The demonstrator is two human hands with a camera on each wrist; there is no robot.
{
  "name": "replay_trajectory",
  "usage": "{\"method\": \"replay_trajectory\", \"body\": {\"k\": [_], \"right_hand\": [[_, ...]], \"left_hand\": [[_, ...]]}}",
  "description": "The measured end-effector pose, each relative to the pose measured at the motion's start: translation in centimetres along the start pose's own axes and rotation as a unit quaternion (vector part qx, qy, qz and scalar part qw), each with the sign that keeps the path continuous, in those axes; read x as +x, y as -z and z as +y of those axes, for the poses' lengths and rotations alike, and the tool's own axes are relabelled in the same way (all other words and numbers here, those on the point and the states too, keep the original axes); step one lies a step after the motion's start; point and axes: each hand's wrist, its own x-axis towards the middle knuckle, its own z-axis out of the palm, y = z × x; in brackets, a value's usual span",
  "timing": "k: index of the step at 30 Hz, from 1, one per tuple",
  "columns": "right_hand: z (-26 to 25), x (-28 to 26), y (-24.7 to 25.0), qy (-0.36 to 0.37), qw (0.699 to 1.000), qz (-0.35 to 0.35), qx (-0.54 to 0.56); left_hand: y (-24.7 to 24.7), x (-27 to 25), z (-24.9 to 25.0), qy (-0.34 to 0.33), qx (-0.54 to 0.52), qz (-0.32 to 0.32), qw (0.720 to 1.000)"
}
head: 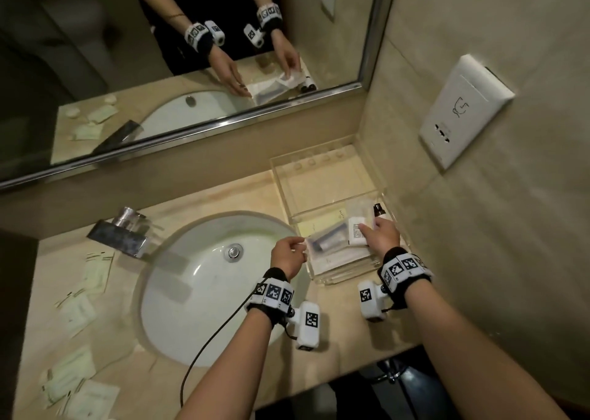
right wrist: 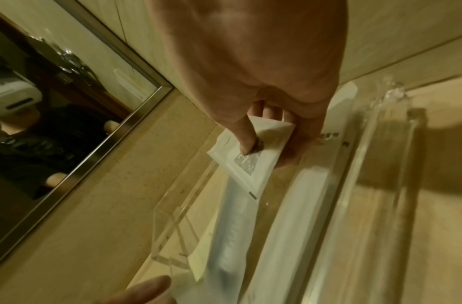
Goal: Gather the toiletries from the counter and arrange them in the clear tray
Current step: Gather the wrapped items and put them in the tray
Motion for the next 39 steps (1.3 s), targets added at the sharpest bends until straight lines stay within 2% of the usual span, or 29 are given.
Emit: {"method": "replay_trajectory", "body": {"k": [5,9,14,16,18,20,24,26,28,30,33,36,39], "right_hand": [[-0.8,-0.3,-0.7,-0.019,0.999,-0.019,-0.03],[-1.0,-0.7,-0.4,-0.006,0.997,-0.01,-0.077],[-0.6,-0.4,0.9,0.022,0.997,0.028,-0.069],[-0.5,-0.2,1.5,0.018,0.999,0.027,-0.029],[-0.6,-0.1,2.1,0.004,0.998,0.009,0.062],[-1.1,-0.6,2.3,-0.009,0.99,-0.036,0.139],[-1.4,-1.1,2.2,-0.036,0.968,-0.143,0.204],[-1.2,-1.0,2.3,-0.055,0.962,-0.142,0.225],[-0.8,-0.6,2.5,-0.057,0.966,-0.101,0.232],[-0.4,0.0,2.6,-0.034,0.973,-0.076,0.215],[0.0,1.0,2.8,0.016,0.986,-0.095,0.134],[0.2,1.6,3.0,0.024,0.99,-0.114,0.075],[0.6,2.2,2.8,0.027,0.995,-0.093,-0.003]], "left_hand": [[0.3,-0.1,0.5,-0.049,0.054,0.006,0.997],[-0.1,-0.4,1.2,-0.089,0.128,-0.002,0.988],[-0.9,-0.3,1.9,-0.106,0.117,-0.002,0.987],[-1.4,-0.2,2.2,-0.108,0.091,-0.009,0.99],[-2.0,-0.1,2.7,-0.101,0.055,-0.022,0.993],[-2.8,-0.1,3.2,-0.086,0.018,-0.04,0.995],[-4.3,-0.1,3.9,-0.051,-0.027,-0.055,0.997],[-4.7,0.3,3.8,-0.05,-0.033,-0.028,0.998],[-4.8,0.6,3.6,-0.048,-0.04,-0.02,0.998],[-4.7,0.8,3.4,-0.047,-0.039,-0.028,0.998],[-4.5,1.5,3.0,-0.042,-0.031,-0.031,0.998],[-4.6,1.8,2.9,-0.021,-0.026,-0.023,0.999],[-5.1,2.1,2.9,-0.009,0.001,-0.007,1.0]]}}
